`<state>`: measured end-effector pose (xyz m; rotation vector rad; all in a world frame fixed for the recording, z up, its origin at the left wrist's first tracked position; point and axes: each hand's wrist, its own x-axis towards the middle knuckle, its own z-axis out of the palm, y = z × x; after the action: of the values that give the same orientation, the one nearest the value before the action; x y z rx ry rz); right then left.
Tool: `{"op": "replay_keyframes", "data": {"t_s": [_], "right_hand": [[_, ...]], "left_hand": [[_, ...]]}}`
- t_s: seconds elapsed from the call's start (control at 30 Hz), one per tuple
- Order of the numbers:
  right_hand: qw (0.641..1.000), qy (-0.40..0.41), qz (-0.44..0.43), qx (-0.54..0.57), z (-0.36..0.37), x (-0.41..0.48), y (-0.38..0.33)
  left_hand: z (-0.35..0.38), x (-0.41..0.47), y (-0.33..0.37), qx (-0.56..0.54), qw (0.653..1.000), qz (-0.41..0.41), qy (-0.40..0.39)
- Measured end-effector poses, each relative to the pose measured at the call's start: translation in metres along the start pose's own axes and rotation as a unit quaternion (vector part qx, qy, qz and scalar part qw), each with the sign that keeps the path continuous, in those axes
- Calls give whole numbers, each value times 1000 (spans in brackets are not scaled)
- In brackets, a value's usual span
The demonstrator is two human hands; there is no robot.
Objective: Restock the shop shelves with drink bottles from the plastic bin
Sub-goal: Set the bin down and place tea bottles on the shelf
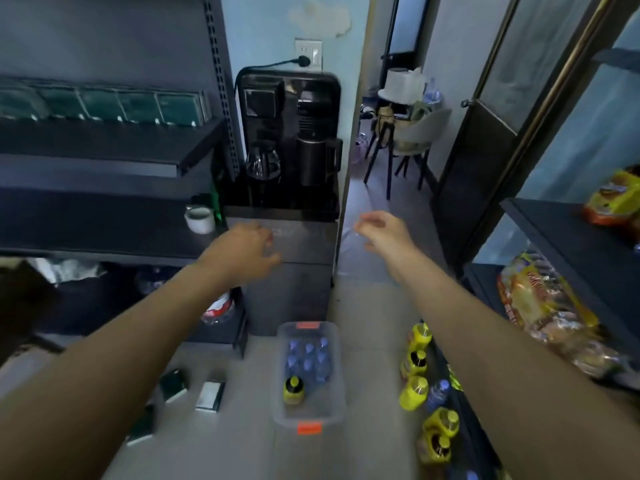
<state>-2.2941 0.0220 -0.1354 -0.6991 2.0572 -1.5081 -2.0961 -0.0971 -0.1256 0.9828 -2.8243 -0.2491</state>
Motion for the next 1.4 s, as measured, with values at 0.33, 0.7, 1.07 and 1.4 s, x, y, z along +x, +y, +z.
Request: {"op": "replay_keyframes", "data": {"t_s": [0.33,0.7,1.07,1.4], "right_hand": [[991,-41,112,53,56,50,153],[984,-79,159,7,114,106,348],[977,-101,190,5,217,111,577],[981,-110,161,21,276,118,736]], "left_hand": [[138,18,-43,-13,999,-19,-29],[312,66,-98,3,1000,-1,-31],[525,68,-175,-11,1000,-12,16],[698,57,-208,-38,999,-7,33]]}}
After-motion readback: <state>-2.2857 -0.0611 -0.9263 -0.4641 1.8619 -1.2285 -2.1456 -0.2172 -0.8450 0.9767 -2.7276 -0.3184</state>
